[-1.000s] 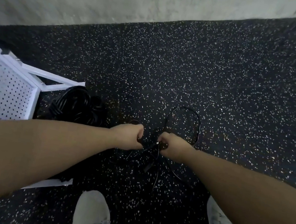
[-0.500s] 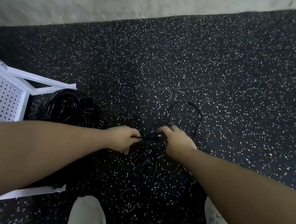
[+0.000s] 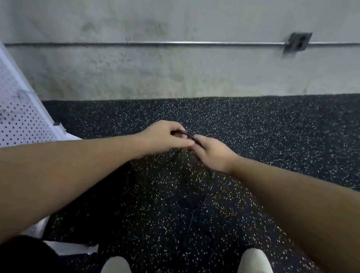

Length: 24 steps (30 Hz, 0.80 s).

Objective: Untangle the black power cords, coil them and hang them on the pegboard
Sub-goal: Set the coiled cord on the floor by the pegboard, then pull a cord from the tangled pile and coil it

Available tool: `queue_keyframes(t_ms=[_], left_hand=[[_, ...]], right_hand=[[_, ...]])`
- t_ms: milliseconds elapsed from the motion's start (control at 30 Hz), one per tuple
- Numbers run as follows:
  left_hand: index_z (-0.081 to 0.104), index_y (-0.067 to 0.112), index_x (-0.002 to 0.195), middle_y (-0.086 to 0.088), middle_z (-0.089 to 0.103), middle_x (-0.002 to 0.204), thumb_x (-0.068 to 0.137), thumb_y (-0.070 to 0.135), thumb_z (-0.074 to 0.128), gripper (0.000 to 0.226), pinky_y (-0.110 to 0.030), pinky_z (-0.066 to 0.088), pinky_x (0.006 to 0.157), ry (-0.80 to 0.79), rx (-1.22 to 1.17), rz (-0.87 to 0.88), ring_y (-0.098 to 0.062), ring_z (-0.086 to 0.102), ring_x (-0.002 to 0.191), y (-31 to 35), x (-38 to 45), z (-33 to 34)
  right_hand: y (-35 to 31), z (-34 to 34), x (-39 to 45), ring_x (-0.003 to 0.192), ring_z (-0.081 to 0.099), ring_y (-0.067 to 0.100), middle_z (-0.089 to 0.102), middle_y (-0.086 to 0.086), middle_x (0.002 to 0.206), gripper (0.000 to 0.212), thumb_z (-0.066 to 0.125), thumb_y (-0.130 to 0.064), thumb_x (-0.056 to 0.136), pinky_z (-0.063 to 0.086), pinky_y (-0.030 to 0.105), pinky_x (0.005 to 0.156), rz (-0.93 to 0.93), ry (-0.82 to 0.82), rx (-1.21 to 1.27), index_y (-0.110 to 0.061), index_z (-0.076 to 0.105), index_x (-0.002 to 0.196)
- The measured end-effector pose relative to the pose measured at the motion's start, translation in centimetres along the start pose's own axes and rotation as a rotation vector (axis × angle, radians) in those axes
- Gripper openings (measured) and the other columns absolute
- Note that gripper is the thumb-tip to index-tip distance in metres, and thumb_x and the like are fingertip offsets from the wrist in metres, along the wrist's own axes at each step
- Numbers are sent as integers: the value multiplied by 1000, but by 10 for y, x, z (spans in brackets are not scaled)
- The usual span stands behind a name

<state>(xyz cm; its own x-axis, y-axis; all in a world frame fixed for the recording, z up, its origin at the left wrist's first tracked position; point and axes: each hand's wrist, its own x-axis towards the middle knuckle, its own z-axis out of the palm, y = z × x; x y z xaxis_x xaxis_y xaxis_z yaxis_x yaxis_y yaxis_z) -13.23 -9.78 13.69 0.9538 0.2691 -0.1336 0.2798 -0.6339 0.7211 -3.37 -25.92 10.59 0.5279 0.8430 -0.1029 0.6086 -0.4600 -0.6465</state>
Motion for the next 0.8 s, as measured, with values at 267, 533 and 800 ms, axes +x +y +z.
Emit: queue_keyframes(t_ms=[267,533,800], left_hand=[[42,31,138,6,57,144,91,31,77,59,-35,39,113,-128,-264,0,-10,54,130,22,-19,-9],[62,36,116,11,74,113,109,41,41,22,-33,48,96,-49,37,120,-21,67,114,58,-17,23],[59,21,115,4,57,67,112,40,27,37,-22,46,63,35,-242,96,-10,56,58,77,-18,33]], right_hand=[[-52,-68,-42,45,38,14,41,-6,52,26,38,-27,110,40,26,45,-54,112,536,-12,58,102],[-75,-92,-58,53,50,21,44,4,57,29,34,-25,111,44,25,50,-11,146,593,-8,56,115],[-37,-98,-43,78,63,22,73,5,88,19,38,-20,109,48,34,65,314,325,816,-15,53,119]])
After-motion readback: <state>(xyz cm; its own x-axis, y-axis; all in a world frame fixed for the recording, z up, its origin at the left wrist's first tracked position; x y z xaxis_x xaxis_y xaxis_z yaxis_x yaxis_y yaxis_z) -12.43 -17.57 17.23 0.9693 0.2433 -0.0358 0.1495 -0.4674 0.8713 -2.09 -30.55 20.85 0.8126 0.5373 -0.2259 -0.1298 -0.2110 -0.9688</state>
